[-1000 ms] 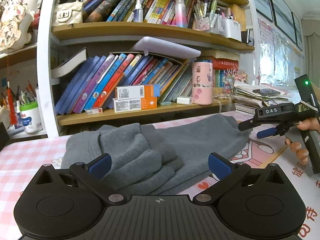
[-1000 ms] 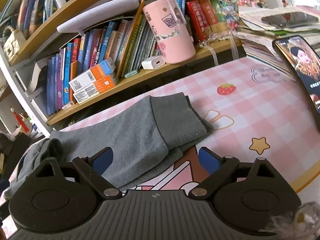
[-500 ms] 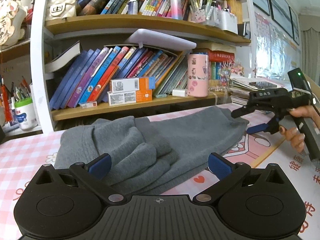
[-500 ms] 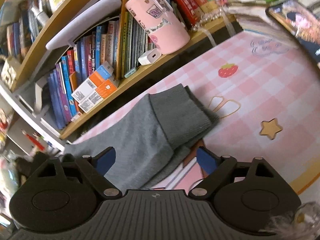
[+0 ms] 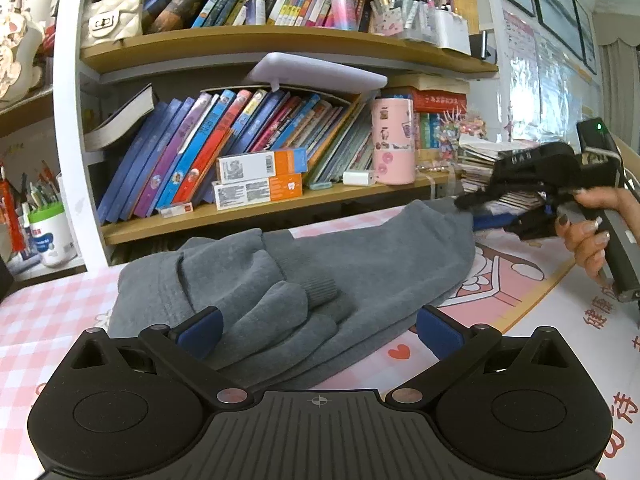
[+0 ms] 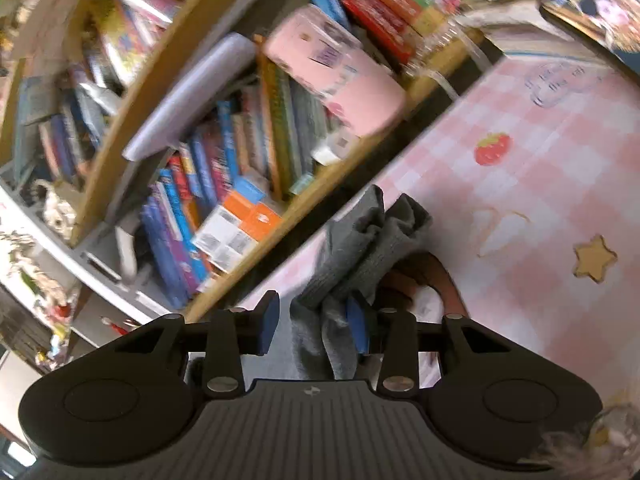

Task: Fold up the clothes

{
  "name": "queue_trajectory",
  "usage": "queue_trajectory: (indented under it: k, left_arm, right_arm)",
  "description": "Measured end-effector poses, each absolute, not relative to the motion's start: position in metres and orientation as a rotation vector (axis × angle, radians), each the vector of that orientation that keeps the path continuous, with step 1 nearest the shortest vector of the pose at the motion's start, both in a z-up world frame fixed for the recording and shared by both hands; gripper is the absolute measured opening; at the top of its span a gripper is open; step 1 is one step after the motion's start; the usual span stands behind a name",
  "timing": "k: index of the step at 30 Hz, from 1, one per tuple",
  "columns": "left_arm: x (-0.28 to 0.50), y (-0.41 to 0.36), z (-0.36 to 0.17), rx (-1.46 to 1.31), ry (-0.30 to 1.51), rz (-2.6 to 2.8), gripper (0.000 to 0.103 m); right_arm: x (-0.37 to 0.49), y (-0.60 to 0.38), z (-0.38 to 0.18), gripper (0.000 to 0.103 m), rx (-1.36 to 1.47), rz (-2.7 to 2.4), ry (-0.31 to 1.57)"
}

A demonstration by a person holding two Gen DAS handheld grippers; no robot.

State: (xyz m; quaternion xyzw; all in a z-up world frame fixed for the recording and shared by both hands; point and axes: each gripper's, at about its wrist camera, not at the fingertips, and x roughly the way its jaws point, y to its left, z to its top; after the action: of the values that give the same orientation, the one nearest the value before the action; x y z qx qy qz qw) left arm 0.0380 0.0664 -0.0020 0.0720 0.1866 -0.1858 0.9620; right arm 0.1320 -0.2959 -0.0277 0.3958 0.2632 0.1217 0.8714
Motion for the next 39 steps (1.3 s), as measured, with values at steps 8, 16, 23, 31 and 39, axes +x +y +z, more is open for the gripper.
queue_trajectory:
  k: [8,16,23,31,39]
  left_arm:
    - [0.040,0.068,-0.002,0.139,0.386,-0.371,0.103]
    - [0.040,0.067,-0.002,0.140,0.395,-0.369,0.103]
    - [0.041,0.072,0.000,0.114,0.395,-0.348,0.103]
    - [0.042,0.075,0.001,0.094,0.390,-0.341,0.103]
    - [0.040,0.084,0.004,0.011,0.351,-0.404,0.103]
  right_arm:
    - [0.139,-0.295,-0.042,0.048,0.831,0.203,0.640]
    - [0.161,-0.271,-0.042,0.024,0.712,0.144,0.646]
    - [0.151,-0.288,-0.041,0.016,0.713,0.109,0.578]
    - [0.123,-0.309,-0.019,0.016,0.610,-0.025,0.422]
    - [0.111,-0.284,0.013,0.014,0.473,0.091,0.306]
